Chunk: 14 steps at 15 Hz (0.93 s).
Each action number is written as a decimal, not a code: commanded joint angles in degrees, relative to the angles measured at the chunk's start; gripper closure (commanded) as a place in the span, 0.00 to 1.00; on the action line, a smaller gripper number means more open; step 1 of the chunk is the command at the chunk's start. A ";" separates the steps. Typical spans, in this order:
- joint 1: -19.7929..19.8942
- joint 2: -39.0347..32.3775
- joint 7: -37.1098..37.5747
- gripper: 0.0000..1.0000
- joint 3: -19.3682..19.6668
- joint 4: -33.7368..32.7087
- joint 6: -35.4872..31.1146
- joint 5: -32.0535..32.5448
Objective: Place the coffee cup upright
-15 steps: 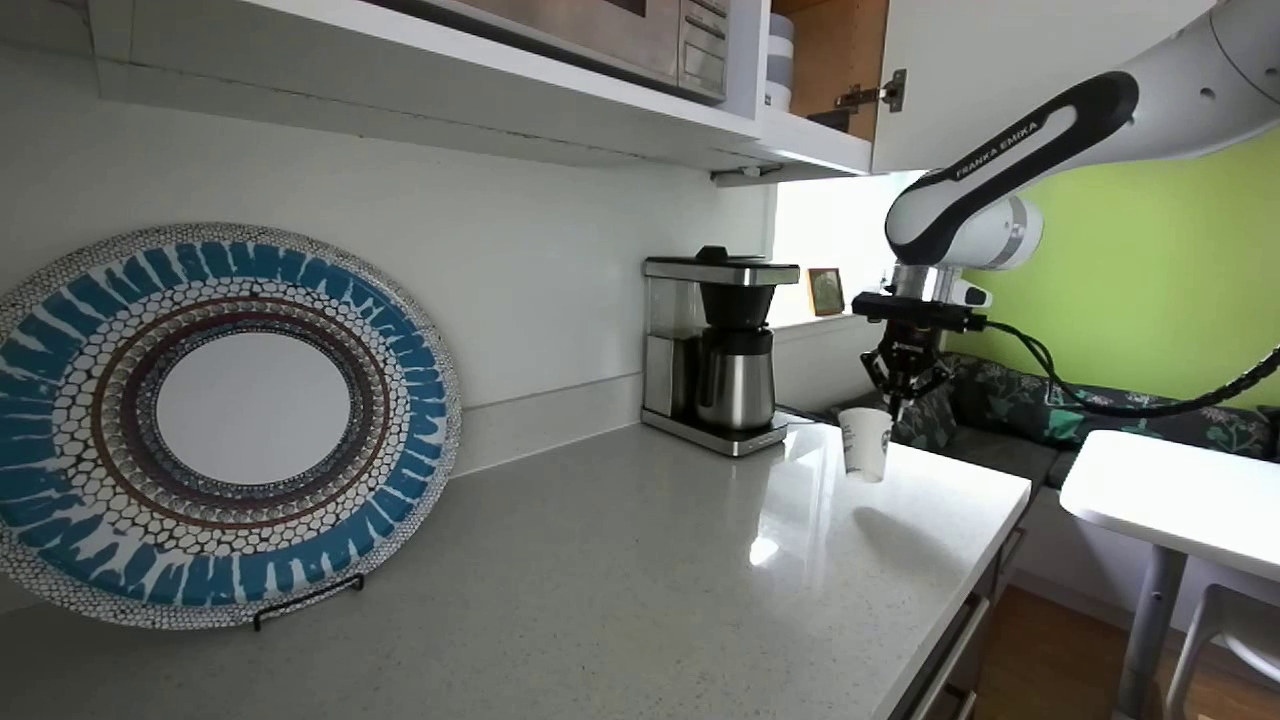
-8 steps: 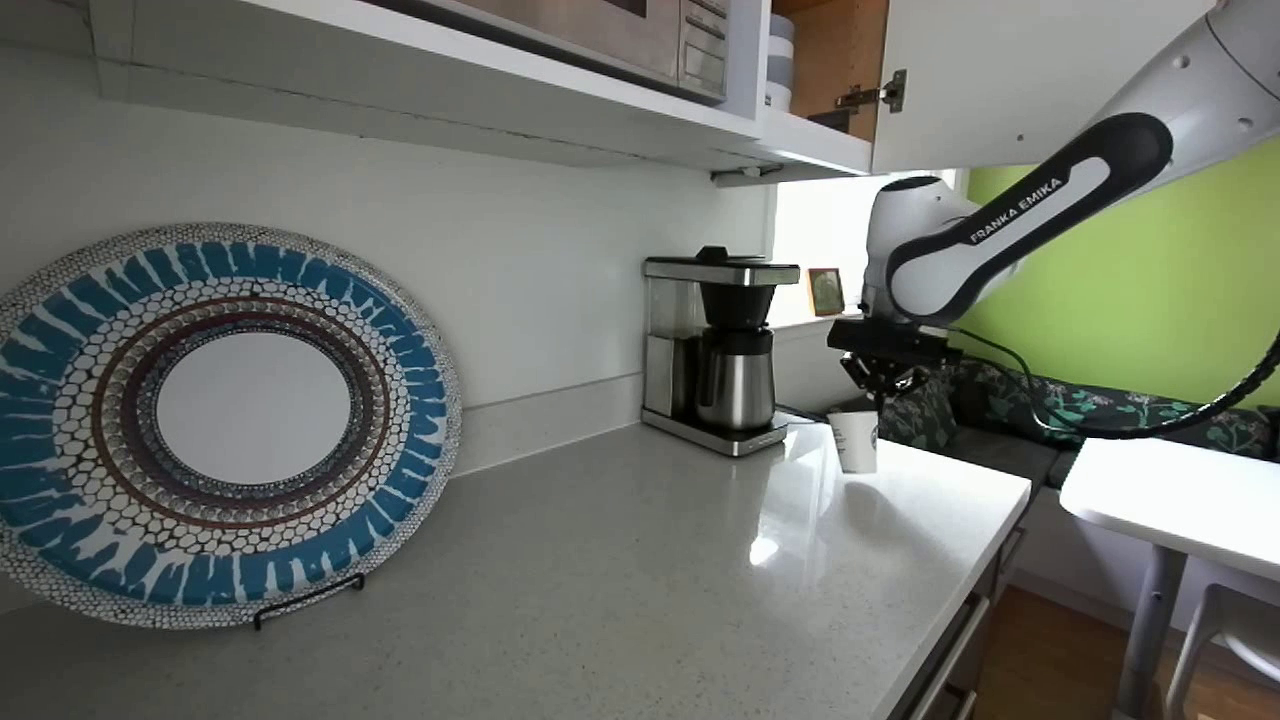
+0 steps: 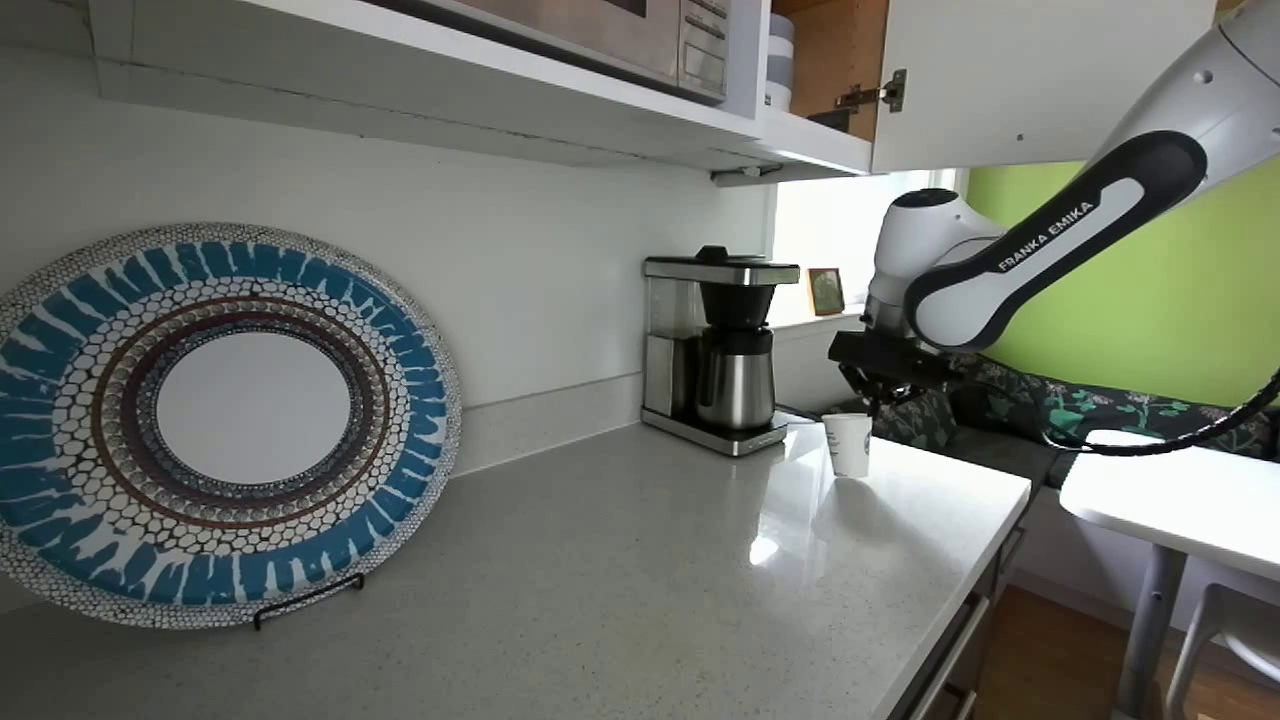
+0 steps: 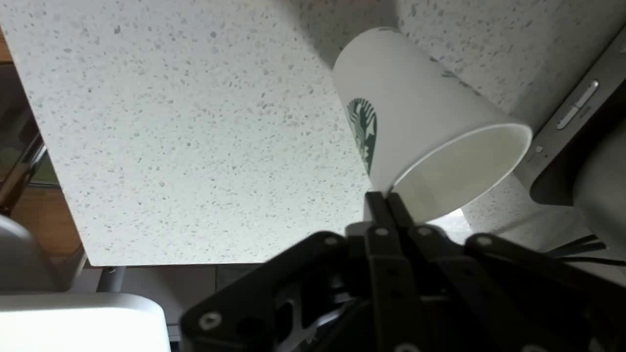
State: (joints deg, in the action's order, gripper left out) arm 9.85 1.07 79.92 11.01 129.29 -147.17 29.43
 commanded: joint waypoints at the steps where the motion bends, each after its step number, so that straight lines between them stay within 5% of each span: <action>1: 0.80 2.24 3.08 0.99 -0.28 3.96 -3.38 2.06; 3: 1.04 2.51 3.57 0.99 -0.34 4.72 -4.38 2.25; 4: 1.15 2.63 3.64 0.73 -0.36 5.01 -4.71 2.34; 7: 1.49 3.40 3.70 0.59 -0.41 5.68 -4.85 1.99; 14: 3.24 7.79 1.60 0.06 -0.59 6.18 -4.21 0.63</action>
State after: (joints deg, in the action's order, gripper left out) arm 11.65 5.26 81.91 11.01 132.84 -150.44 29.84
